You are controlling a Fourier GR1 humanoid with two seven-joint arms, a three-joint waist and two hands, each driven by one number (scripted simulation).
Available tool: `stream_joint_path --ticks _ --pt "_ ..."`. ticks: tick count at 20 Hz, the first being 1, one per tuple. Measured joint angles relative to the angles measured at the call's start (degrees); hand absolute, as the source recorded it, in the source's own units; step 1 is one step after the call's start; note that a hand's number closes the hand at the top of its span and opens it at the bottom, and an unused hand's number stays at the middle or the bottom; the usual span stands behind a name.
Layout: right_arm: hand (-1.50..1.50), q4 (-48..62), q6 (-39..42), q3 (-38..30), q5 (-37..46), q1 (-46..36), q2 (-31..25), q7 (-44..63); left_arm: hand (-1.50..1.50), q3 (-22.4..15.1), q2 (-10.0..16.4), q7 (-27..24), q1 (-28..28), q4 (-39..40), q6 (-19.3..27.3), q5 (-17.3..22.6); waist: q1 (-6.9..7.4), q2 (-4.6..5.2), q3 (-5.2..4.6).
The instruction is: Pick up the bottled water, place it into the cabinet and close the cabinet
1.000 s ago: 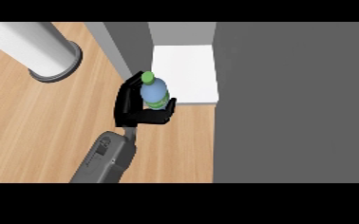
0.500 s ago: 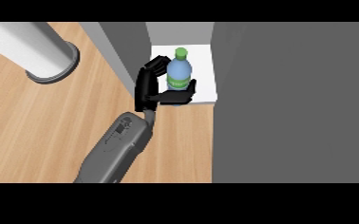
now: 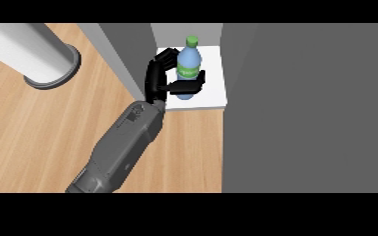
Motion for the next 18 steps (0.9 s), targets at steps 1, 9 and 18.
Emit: stream_joint_path --ticks 1,9,18 --pt "-1.50 0.10 0.19 -0.29 -0.20 -0.12 -0.12 -0.03 1.50 0.15 0.00 -0.41 -1.26 1.40 0.19 0.58 -0.08 0.02 0.00" --pt "-1.50 0.46 1.11 0.30 -1.20 -0.62 0.36 0.00 1.50 3.73 0.15 -4.69 -10.95 13.98 0.90 2.43 -0.76 0.32 0.01" --pt "-1.50 0.62 1.93 0.42 -2.11 -1.00 0.20 -0.03 -1.50 4.81 0.51 -7.43 -18.52 25.61 2.30 0.81 -1.59 0.64 0.01"
